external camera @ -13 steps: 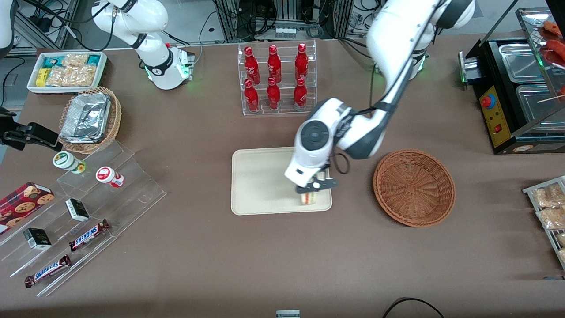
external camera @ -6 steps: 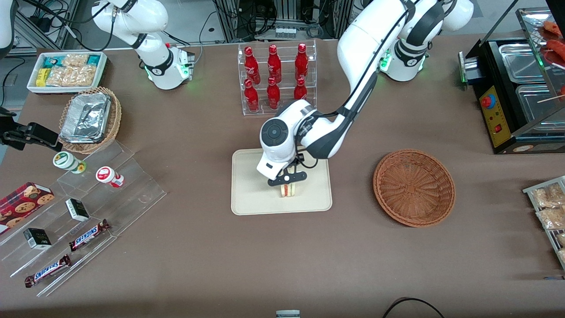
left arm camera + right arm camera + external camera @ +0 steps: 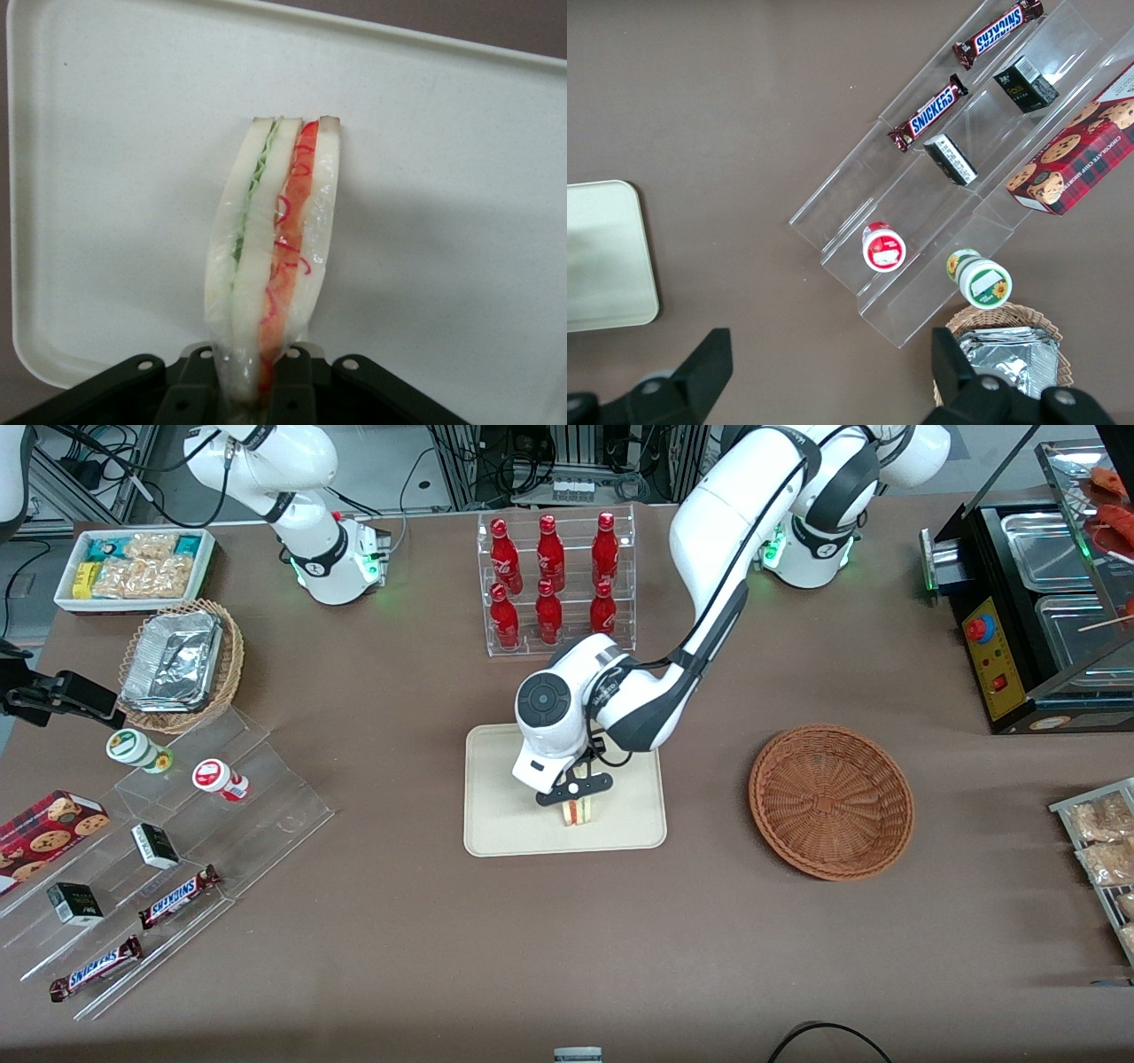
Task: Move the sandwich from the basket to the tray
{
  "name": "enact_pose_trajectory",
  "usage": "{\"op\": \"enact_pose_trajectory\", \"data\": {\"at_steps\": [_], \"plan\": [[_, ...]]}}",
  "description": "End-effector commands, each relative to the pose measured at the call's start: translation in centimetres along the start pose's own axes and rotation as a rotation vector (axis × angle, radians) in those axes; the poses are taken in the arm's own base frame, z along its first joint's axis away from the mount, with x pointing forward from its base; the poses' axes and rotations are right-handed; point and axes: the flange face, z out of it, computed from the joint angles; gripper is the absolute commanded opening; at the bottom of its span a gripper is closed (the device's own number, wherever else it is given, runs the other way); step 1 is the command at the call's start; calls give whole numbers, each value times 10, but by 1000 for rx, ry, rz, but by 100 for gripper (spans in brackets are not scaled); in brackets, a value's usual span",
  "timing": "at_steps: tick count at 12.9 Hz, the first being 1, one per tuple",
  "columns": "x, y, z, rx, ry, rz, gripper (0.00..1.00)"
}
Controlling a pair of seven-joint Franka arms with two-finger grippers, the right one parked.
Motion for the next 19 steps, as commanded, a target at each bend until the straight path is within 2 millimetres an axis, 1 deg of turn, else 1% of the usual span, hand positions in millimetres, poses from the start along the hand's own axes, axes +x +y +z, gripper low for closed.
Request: {"op": "enact_pose_trajectory", "data": {"at_steps": [1, 2, 3, 5, 6, 7, 10, 11, 12, 14, 15, 16, 17, 19], "plan": [[1, 10, 3, -7, 27, -26, 19], [2, 9, 2, -11, 29, -28, 95], [3, 9, 1, -12, 31, -26, 100], [4, 8, -13, -23, 36, -26, 100], [5, 7, -26, -37, 42, -28, 100], [5, 6, -35, -44, 48, -33, 100], [6, 2, -57, -50, 63, -21, 100], [8, -3, -73, -47, 78, 17, 100], [16, -12, -83, -40, 75, 47, 100], [21, -27, -121, -54, 83, 45, 100], [29, -39, -133, -48, 79, 29, 100], [40, -56, -140, -20, 61, 8, 100], [56, -78, -146, -10, 51, -5, 100], [77, -121, -163, -11, 42, 46, 100]]}}
